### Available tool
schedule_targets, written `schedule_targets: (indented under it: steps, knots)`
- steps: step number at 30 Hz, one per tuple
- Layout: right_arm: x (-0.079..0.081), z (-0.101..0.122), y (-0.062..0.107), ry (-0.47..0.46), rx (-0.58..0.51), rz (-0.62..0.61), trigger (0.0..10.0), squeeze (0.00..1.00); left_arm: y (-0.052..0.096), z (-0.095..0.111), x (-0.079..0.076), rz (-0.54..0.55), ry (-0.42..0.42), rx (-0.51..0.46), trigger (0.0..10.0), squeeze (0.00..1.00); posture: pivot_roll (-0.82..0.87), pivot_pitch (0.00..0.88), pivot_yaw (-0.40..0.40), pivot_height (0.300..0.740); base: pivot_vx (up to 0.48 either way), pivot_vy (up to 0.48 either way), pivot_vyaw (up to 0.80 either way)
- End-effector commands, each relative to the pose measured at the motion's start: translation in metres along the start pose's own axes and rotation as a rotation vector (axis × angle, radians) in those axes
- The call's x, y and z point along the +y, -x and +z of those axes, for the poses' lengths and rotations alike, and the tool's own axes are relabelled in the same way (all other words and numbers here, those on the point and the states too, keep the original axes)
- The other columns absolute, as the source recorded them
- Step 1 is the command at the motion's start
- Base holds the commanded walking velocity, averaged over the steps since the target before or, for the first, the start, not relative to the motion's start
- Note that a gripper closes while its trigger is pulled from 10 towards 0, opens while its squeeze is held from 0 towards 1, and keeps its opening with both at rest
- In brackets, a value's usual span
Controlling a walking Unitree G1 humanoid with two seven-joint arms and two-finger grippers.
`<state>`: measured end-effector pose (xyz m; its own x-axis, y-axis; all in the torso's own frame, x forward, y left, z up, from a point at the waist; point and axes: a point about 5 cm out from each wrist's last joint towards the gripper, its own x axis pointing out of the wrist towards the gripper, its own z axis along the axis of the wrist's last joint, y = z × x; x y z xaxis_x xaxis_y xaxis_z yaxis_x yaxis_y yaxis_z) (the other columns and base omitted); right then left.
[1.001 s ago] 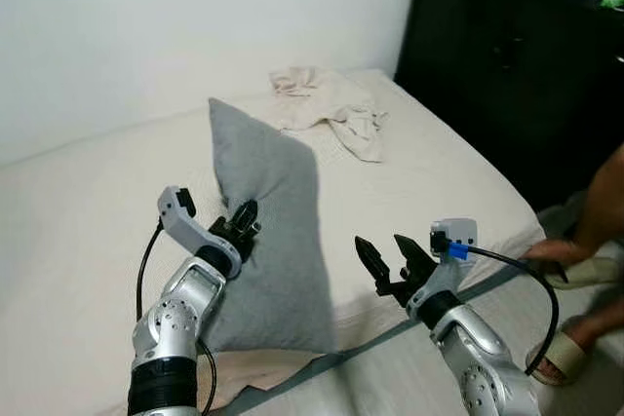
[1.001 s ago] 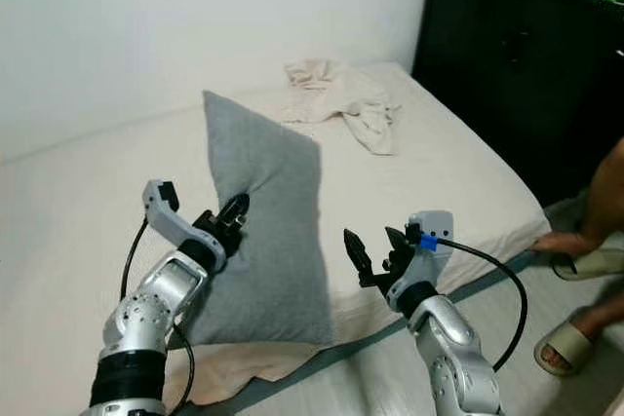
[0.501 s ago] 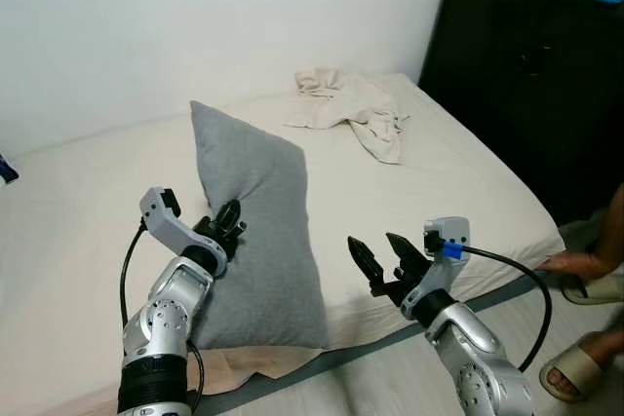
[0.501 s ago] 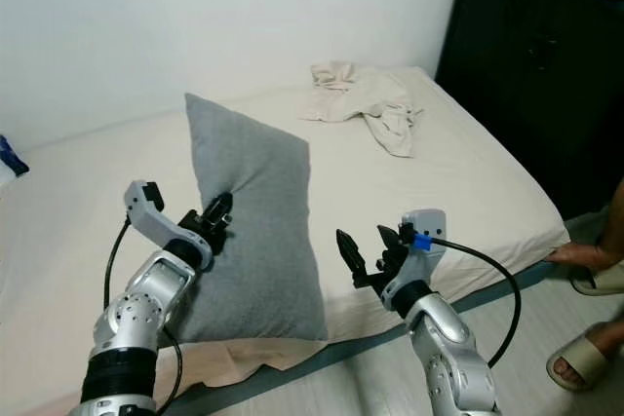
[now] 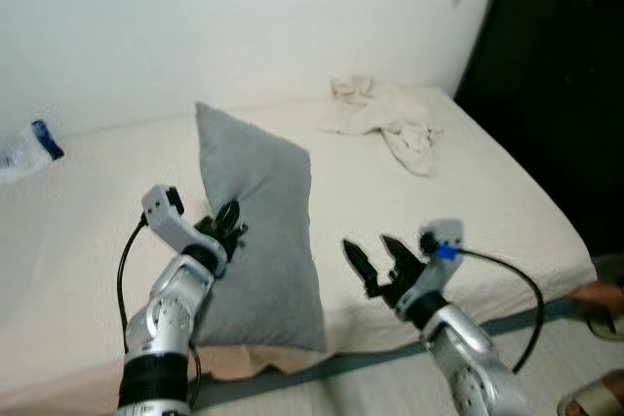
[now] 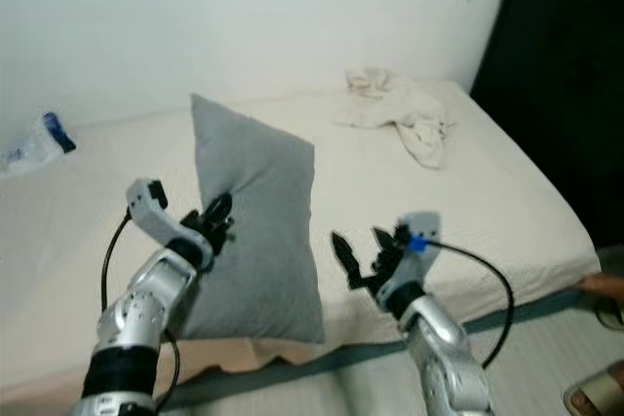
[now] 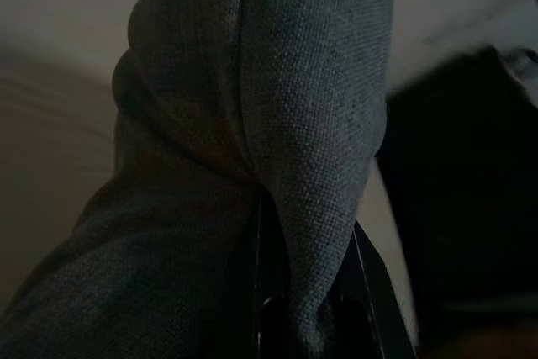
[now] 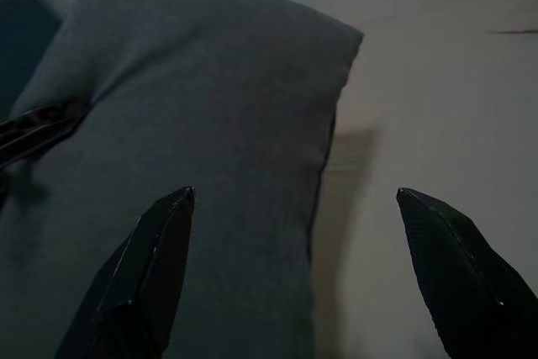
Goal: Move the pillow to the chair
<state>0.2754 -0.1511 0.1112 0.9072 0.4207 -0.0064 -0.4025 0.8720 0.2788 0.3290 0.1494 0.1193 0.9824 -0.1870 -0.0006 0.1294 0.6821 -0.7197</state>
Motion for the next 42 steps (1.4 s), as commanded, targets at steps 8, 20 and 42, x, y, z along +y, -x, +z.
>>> schedule_targets:
  steps: [8, 20, 42]
  knots:
    - [0.001, -0.005, 0.002, -0.012, 0.006, 0.005, 10.0, 0.00, -0.001, 0.008, -0.004, -0.019, -0.054, -0.056, 10.0, 0.00, -0.12, 0.109, 0.044, 0.740, 0.000, 0.000, 0.71]
    - [0.002, -0.005, 0.000, -0.018, -0.001, 0.011, 10.0, 0.00, -0.003, 0.008, -0.001, 0.007, -0.184, -0.056, 10.0, 0.00, -0.12, 0.097, 0.049, 0.740, 0.000, 0.000, 0.71]
    - [0.004, -0.004, 0.001, -0.028, -0.013, 0.029, 10.0, 0.00, -0.003, 0.015, 0.011, 0.115, -0.289, -0.095, 10.0, 0.00, -0.12, 0.102, 0.051, 0.740, 0.000, 0.000, 0.71]
